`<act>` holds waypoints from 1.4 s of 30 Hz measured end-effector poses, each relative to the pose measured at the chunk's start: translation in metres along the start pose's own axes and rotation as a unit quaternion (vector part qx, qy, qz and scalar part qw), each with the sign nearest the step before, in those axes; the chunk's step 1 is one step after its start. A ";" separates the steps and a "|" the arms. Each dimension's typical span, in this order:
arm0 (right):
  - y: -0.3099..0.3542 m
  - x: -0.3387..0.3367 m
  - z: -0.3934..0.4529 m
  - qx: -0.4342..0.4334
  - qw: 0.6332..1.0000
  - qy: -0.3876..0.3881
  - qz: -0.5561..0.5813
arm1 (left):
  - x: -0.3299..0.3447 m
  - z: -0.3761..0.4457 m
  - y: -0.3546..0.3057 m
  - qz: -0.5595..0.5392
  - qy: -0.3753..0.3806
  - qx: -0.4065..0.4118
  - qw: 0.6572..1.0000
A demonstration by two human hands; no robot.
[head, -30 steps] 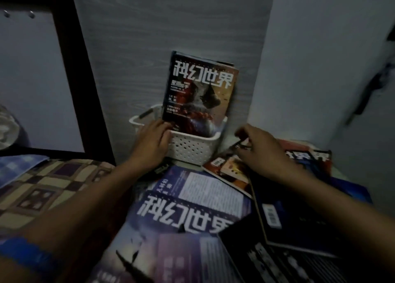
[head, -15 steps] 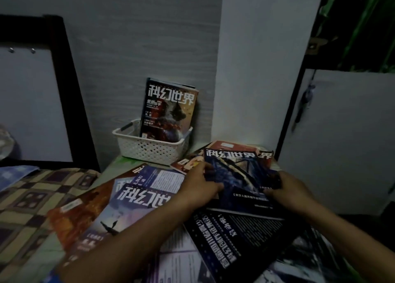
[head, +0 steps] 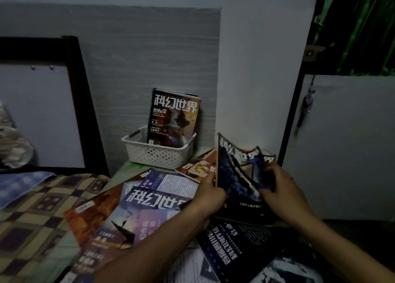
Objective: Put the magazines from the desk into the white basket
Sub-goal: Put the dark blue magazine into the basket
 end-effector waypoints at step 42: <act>0.173 0.153 0.211 -0.060 0.971 0.005 0.232 | -0.305 0.213 -0.069 0.281 -0.304 0.176 0.893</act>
Point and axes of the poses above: each hand's wrist, its own z-axis towards the middle knuckle, its own x-axis out of the palm, y = z × x, the point moved 5 cm from there along z, towards the middle knuckle, and after that the axes turned 3 degrees about x, right-handed, at the moved point
